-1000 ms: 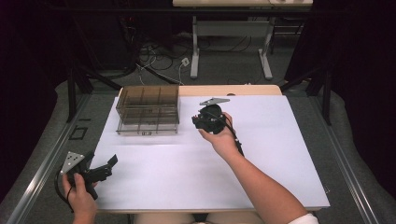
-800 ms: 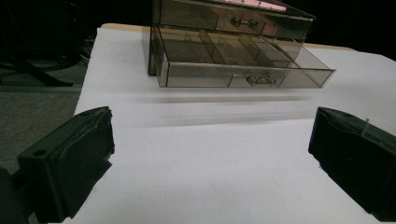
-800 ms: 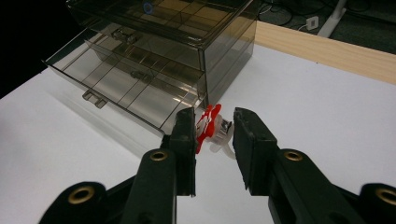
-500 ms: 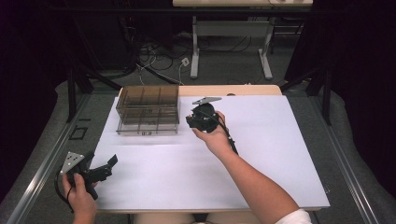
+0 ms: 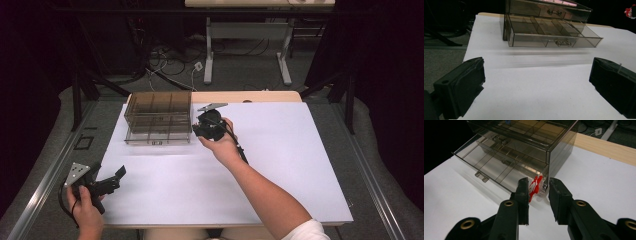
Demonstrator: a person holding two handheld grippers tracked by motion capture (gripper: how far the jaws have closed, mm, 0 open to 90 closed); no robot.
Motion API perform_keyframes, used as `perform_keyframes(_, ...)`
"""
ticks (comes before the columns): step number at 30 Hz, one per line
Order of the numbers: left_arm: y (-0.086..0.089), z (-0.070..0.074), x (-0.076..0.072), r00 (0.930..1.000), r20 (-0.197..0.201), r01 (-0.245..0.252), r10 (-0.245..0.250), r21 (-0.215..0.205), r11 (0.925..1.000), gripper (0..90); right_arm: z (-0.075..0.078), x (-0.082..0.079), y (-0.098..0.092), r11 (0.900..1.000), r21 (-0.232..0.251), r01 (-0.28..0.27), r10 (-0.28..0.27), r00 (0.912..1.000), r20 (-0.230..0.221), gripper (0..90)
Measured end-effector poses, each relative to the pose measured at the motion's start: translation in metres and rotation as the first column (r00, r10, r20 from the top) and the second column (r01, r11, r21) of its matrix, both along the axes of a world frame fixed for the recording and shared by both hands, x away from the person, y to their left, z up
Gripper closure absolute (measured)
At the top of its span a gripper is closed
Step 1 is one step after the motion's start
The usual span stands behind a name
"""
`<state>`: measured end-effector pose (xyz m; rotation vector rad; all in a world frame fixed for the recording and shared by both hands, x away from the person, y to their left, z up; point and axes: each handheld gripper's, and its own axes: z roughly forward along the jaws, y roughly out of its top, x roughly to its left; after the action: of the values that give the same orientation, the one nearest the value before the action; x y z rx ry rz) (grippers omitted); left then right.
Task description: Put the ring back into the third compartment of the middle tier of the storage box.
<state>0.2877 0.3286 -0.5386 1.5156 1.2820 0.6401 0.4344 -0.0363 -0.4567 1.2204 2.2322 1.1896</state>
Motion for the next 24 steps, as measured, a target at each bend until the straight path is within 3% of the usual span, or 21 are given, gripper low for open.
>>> perform_keyframes(24, 0.000, 0.000, 0.000, 1.0000, -0.001, 0.001, -0.001, -0.004, 1.0000, 0.3, -0.014, 0.013, 0.032, 0.999, 0.001, -0.035, 0.035, 0.9994, 0.001, 70.3)
